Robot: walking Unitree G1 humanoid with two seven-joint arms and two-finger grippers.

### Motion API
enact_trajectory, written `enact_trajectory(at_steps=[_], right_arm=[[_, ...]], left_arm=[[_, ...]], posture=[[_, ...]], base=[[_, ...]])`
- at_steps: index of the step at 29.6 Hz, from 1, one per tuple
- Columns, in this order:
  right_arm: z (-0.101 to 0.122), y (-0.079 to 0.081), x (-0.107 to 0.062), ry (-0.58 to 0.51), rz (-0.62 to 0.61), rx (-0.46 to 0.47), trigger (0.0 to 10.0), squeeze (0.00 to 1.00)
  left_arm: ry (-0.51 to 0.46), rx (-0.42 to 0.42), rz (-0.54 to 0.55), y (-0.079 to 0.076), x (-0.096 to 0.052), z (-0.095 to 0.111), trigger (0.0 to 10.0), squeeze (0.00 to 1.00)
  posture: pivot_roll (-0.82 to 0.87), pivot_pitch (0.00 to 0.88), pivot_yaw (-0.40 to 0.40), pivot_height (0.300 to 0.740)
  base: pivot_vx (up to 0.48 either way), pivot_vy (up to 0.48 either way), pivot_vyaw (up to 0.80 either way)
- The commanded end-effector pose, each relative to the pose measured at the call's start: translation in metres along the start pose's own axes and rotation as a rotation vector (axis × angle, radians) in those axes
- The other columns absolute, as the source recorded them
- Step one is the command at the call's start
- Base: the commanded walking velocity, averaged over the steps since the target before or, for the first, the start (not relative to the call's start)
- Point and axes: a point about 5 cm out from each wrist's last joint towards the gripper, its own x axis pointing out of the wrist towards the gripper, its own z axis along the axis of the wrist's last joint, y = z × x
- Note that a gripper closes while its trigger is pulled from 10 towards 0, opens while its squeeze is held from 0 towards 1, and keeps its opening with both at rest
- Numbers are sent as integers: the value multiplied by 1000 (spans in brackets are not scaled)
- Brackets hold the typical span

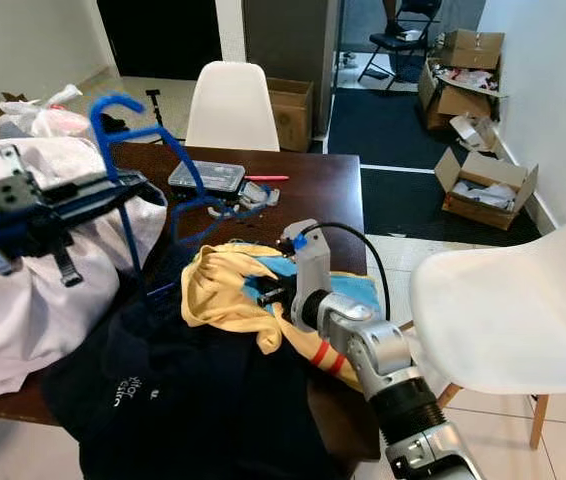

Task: Hang hanger

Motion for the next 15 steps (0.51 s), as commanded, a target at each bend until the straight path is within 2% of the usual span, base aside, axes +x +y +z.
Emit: enact_trajectory(at_steps=[1,3,5,6,9,10,11,12,14,15], right_arm=[[-2,-3,0,-9,-14,25,0,0],[-1,-3,1,-23,-14,42,0,0],[-1,-3,1,-23,-14,42,0,0],[1,-3,1,-40,-11,58,0,0],[8,-2,2,-102,-6,113,0,0],[8,-2,2,-102,-6,113,0,0],[10,-5,2,-122,-26,133,0,0],[10,-5,2,-122,-26,133,0,0],[17,-13,1,-162,-69,158,0,0],[17,-13,1,-162,-69,158,0,0]], left_arm=[[3,-23,-22,-5,4,-5,10000,0],[-41,-47,-34,-6,4,0,10000,0],[-41,-47,-34,-6,4,0,10000,0],[-76,-42,-16,-1,1,8,10000,0],[-247,21,165,30,-14,45,10000,0],[-247,21,165,30,-14,45,10000,0],[-337,44,283,47,-23,62,10000,0],[-337,44,283,47,-23,62,10000,0],[-466,101,500,71,-41,89,10000,0],[-466,101,500,71,-41,89,10000,0]], posture=[[56,55,-16,740],[57,54,-15,740],[57,54,-15,740],[58,54,-15,740],[63,48,-17,740],[63,48,-17,740],[65,49,-18,740],[65,49,-18,740],[68,50,-21,740],[68,50,-21,740]], base=[[0,0,0],[0,0,0],[0,0,0],[0,0,0],[0,0,0],[0,0,0],[0,0,0],[0,0,0],[0,0,0],[0,0,0]])
